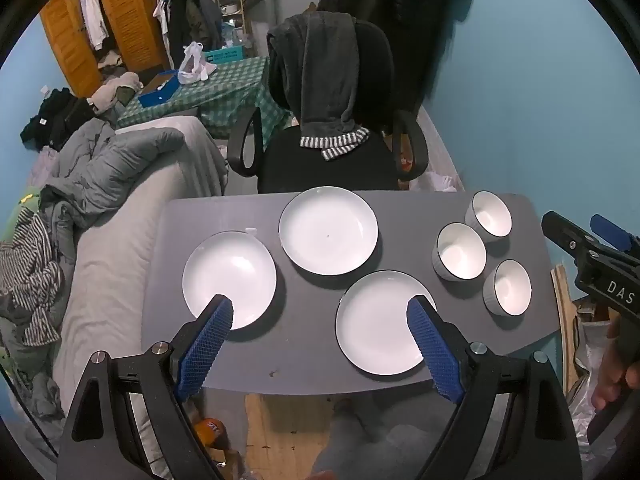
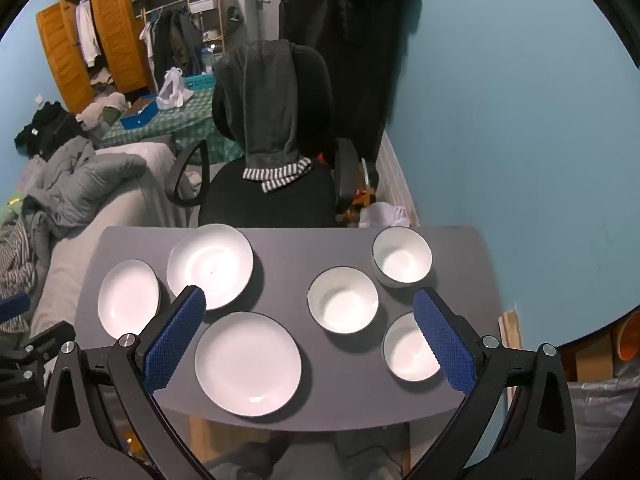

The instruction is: Organize plates and bowls

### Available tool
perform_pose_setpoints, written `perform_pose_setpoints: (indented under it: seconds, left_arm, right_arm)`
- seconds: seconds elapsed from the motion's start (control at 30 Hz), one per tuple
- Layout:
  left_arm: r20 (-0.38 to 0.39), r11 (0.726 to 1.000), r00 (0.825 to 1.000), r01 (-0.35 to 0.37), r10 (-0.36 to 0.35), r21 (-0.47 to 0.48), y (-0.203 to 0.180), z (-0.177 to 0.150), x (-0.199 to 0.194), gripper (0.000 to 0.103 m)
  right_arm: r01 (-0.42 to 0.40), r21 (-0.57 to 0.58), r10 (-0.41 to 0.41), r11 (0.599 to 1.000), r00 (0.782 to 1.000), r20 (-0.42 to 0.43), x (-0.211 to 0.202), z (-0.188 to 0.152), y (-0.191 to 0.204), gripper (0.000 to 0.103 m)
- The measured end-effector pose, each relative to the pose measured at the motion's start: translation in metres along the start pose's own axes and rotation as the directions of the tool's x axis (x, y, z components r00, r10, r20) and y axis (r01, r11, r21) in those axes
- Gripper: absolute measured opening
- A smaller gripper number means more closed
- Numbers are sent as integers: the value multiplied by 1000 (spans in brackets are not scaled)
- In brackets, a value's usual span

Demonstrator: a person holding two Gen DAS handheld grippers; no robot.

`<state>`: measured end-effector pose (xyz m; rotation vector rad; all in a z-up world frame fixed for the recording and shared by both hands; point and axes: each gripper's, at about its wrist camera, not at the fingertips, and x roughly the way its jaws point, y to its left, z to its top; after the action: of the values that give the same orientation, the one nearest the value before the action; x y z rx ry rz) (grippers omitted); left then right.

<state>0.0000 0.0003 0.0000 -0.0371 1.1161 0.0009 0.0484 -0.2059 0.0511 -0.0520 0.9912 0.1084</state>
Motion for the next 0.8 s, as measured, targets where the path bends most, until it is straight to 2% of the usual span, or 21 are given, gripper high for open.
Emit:
perform_pose_setpoints:
  seconds: [0.37, 0.47, 0.8]
  left_arm:
    - [12, 1000, 1000, 15, -15, 9, 5, 8, -6, 90]
    - [32, 1000, 999, 16, -16, -4, -1, 6, -10, 90]
    - [26, 998, 999, 45, -44, -42, 3, 5, -6, 90]
  right_arm:
    - [-4, -2, 4, 1000, 1000, 9, -3, -2, -1, 102]
    - [-6, 0, 6, 1000, 1000, 5, -2, -2, 1, 102]
    - [-11, 3, 11, 1000, 1000, -1, 0, -1, 2, 102]
